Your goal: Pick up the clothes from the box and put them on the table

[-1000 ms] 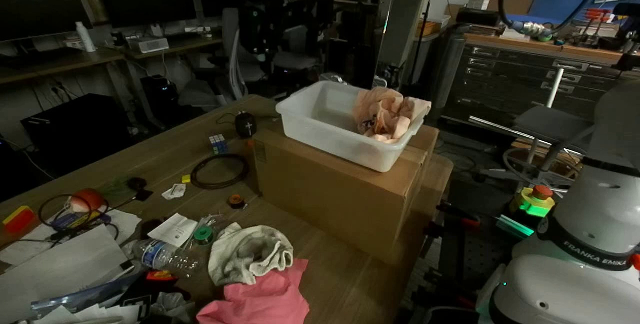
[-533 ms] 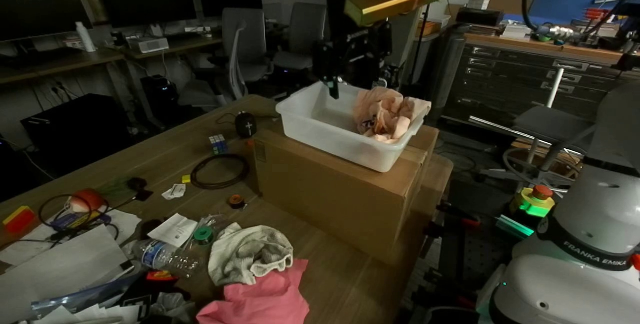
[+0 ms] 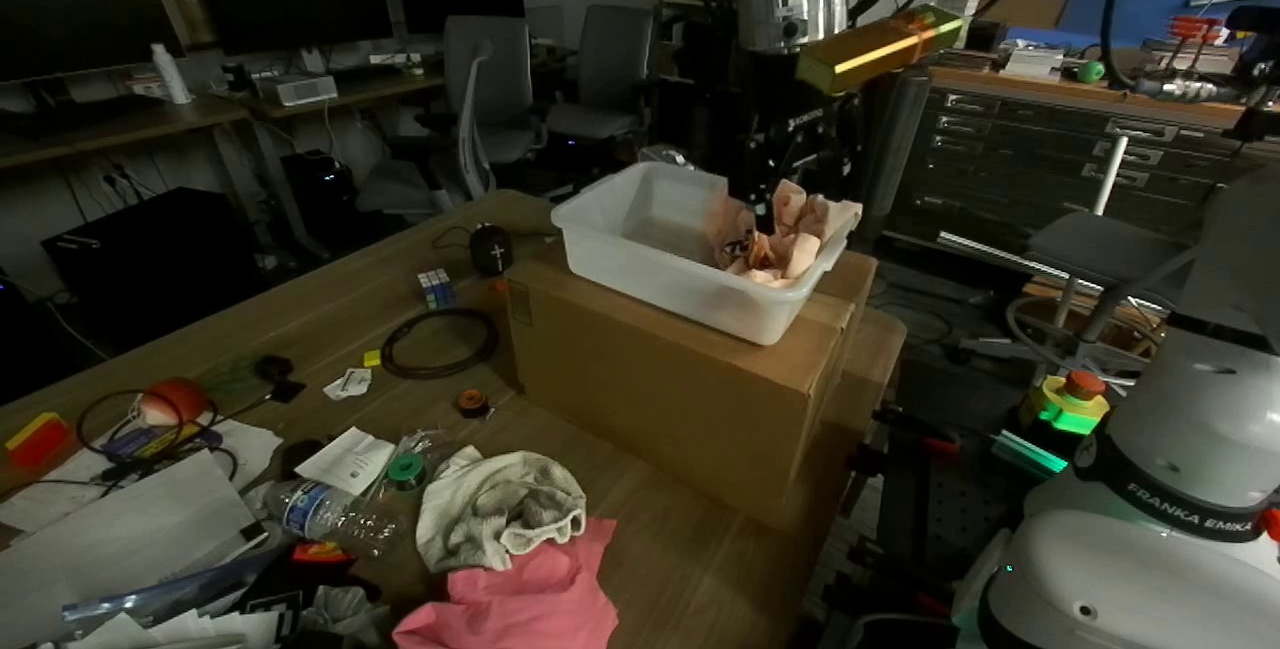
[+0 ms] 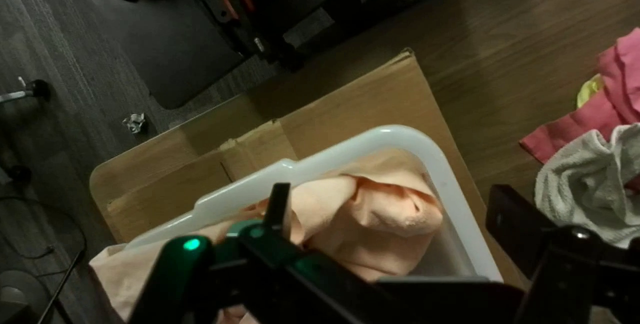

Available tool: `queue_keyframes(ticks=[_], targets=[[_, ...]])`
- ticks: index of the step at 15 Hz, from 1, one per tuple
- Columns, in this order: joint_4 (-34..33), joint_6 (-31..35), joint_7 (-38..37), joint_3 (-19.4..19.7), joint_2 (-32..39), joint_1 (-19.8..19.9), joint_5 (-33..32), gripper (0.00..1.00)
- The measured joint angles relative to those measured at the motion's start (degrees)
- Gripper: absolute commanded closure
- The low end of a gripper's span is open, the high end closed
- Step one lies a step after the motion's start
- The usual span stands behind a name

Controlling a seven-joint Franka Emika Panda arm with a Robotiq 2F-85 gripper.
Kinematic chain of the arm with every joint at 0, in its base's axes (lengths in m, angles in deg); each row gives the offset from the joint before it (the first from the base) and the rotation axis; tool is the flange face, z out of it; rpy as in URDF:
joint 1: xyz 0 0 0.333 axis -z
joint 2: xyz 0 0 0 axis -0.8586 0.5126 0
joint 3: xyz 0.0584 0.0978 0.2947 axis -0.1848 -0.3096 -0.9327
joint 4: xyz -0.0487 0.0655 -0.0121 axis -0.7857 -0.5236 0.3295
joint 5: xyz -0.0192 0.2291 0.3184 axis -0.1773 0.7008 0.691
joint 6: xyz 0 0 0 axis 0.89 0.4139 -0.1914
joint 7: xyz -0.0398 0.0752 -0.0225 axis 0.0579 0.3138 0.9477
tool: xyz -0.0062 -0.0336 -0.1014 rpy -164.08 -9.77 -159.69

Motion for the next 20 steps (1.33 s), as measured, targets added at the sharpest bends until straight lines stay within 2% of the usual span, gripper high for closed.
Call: queue_keyframes(ticks=[5,11,16,20], targets=[[3.88,2.00,15.34,1.75,-1.80,1.24,-0.01,0.00],[6.88,10.05,29.14,3.29,-1.71,1.26,-0.01,0.00],[9.53,15.28,30.77,3.76,-0.88,2.65,-1.38,0.00],[10.78,19.23,26.62,3.70,0.24,5.14,-4.94,0.00]])
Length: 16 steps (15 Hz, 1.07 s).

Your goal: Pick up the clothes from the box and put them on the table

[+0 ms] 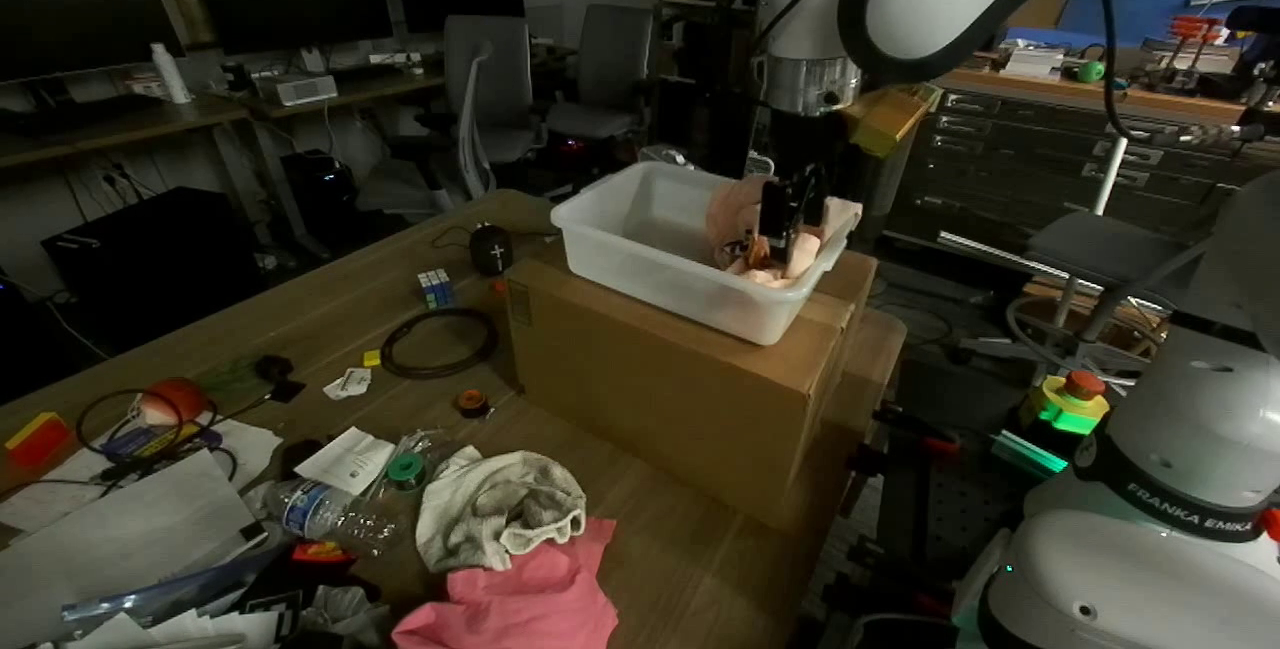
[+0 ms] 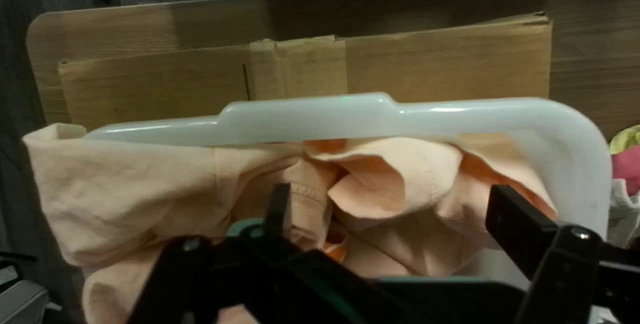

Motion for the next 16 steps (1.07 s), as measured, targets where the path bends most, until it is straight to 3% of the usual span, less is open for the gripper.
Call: queue_keyframes(ticks=[9,16], targets=[[0.57,7.85,-15.25,-1.87,4.14,2.50,-4.99,0.00],[0.56,8.92,-26.49,-2.79,8.21,3.75,-11.42,0.00]])
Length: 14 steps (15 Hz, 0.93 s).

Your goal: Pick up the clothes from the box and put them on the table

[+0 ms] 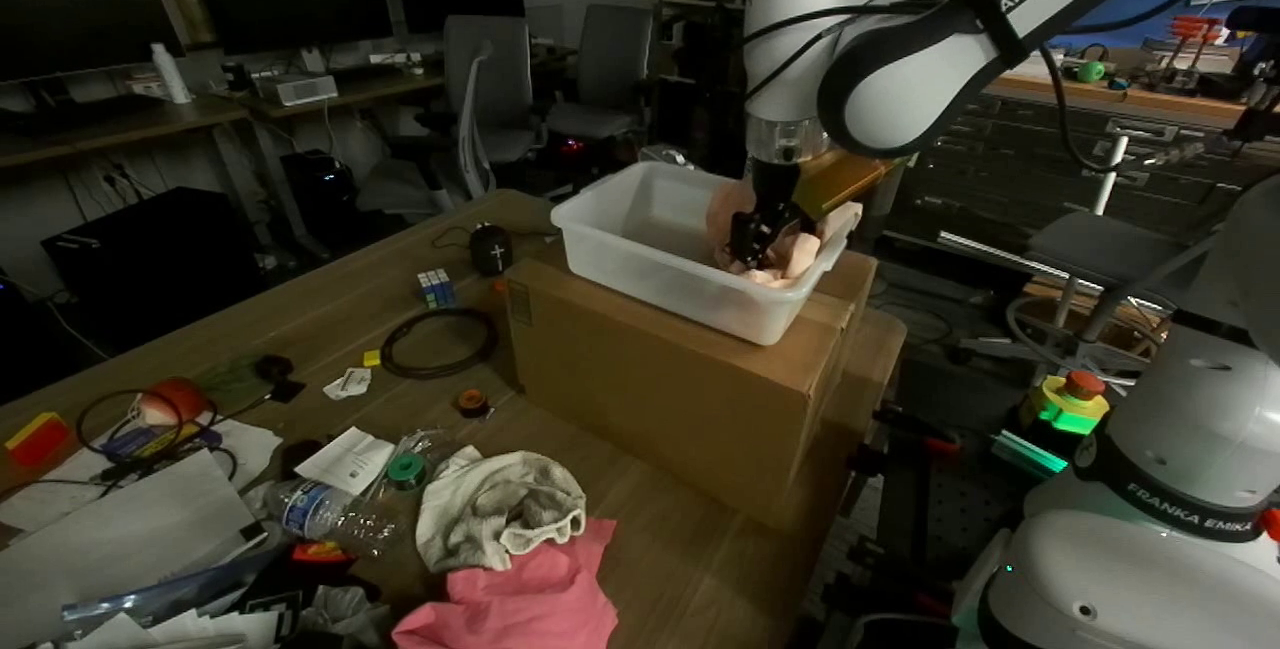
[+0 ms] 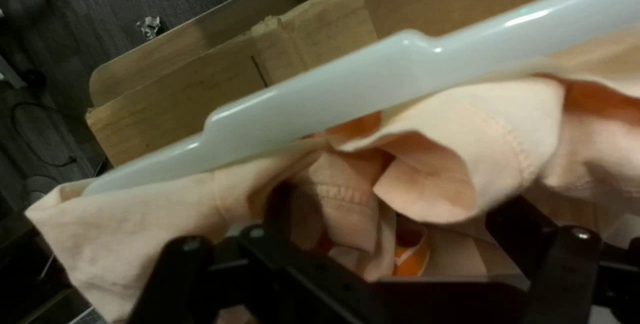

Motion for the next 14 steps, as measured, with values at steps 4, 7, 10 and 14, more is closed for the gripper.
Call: queue_keyframes(ticks=[4,7,10,14], targets=[[-0.01,-0.10,-3.51,0.01,1.23,0.10,-1.60,0.42],[-0.01,-0.12,-3.97,0.06,1.57,0.09,-1.53,0.65],[-0.09,-0.09,-3.85,0.11,1.56,-0.10,-0.11,0.89],[-0.26,-0.01,-2.85,0.13,1.02,-0.74,4.86,1.00]])
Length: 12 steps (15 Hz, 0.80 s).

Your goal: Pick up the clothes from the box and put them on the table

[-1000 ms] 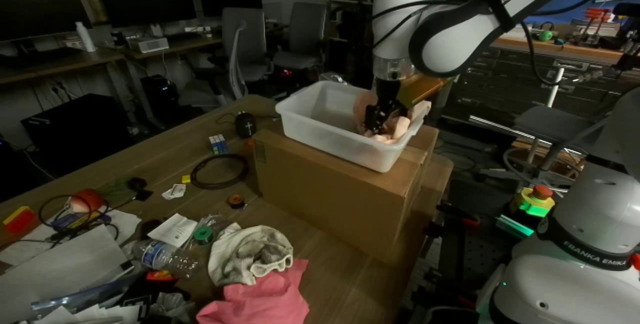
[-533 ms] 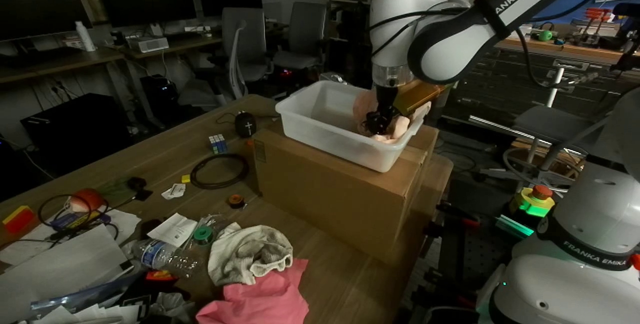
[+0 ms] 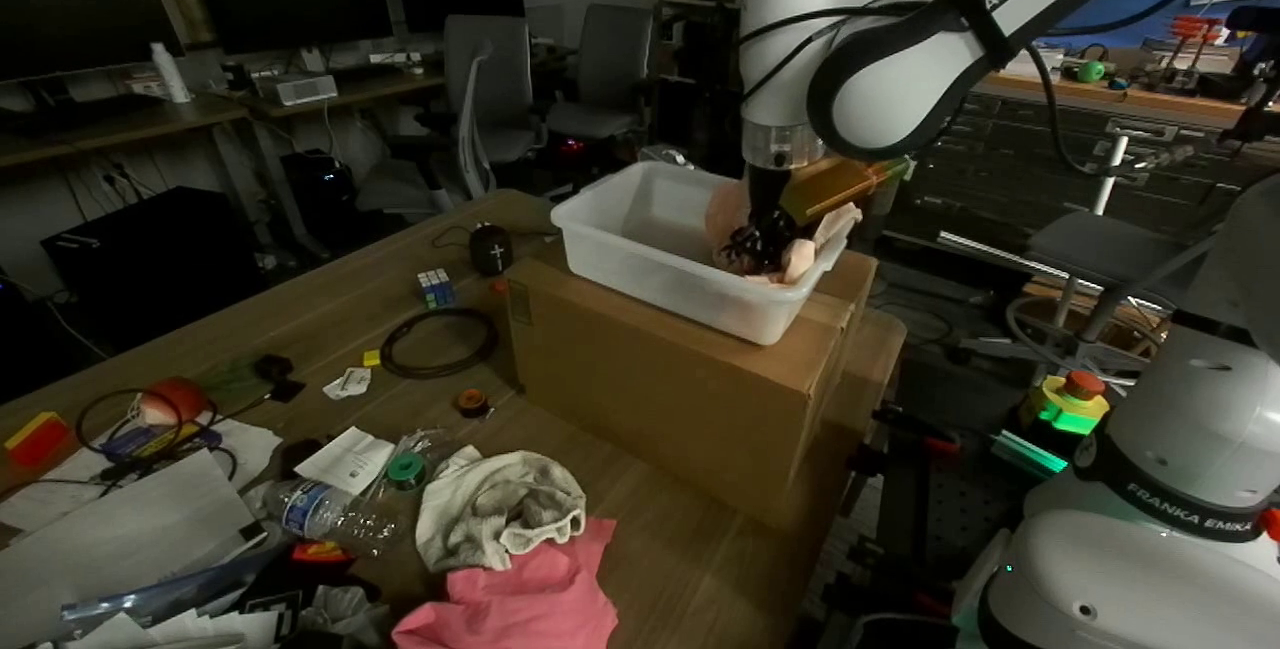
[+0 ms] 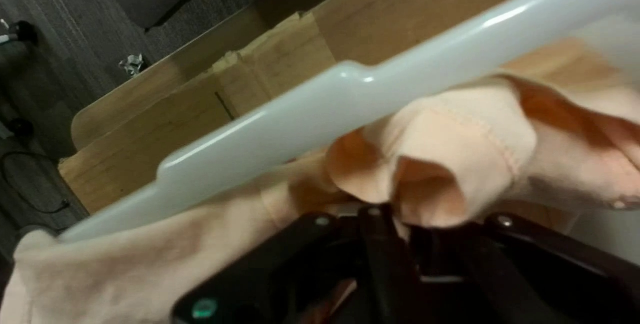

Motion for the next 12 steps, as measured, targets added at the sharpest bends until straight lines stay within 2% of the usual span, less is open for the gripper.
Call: queue_keyframes(ticks=[1,6,12], targets=[[-0.07,0.02,0.12,0.00,-0.41,-0.17,1.03,0.96],[-0.51,0.06,0.27,-0.19,-4.80,-0.95,4.04,0.96],[-0.98,-0.06,-1.04,-2.96,-16.50,-1.07,5.07,0.97]])
